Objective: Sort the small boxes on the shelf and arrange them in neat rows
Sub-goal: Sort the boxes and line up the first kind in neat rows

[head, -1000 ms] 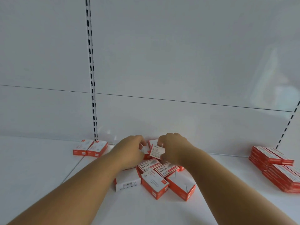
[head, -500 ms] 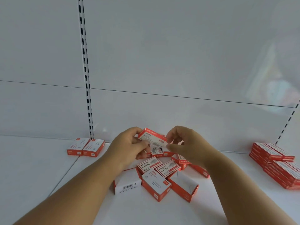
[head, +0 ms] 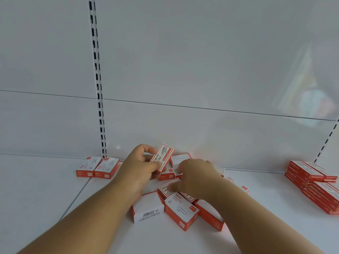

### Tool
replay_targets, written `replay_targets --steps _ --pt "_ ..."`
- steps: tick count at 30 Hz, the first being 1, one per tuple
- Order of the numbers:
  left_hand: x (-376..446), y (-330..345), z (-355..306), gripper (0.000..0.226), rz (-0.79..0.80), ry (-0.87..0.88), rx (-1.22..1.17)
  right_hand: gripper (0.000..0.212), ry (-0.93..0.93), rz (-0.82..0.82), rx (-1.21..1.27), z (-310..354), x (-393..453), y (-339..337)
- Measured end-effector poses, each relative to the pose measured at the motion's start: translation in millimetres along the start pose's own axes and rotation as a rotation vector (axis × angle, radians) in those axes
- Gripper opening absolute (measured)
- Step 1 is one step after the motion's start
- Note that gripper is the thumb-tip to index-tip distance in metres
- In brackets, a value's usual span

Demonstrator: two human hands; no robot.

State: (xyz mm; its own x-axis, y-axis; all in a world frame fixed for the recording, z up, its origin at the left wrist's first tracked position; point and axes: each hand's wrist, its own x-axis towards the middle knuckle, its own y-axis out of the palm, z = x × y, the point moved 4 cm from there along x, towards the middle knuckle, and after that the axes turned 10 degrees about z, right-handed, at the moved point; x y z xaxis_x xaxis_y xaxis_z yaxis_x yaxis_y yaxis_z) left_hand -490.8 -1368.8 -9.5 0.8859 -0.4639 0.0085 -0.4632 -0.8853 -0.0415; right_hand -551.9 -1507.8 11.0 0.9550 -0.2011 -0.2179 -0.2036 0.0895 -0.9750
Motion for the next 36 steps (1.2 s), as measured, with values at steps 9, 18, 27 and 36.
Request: replay_targets --steps 9,18,27,36 --pt "0.3 -5.4 -4.8 0.044 -0.068 0.046 -0.056 0.051 -0.090 0.007 0.405 5.6 -5.8 1.1" --pt "0.4 -8.2 -9.0 0.025 -0.064 0.044 -0.193 0.020 -0.160 -0.173 1.618 -30.9 -14.2 -10.4" --pt "-11.8 12.4 -28.3 0.023 0.018 0.088 -0.007 0.019 -0.226 -0.249 1.571 -33.6 -23.4 -19.9" --pt "-12.5 86.6 -62.5 0.025 0.113 0.148 0.055 0.021 -0.143 -0.575 1.342 -113.0 -70.2 -43.7"
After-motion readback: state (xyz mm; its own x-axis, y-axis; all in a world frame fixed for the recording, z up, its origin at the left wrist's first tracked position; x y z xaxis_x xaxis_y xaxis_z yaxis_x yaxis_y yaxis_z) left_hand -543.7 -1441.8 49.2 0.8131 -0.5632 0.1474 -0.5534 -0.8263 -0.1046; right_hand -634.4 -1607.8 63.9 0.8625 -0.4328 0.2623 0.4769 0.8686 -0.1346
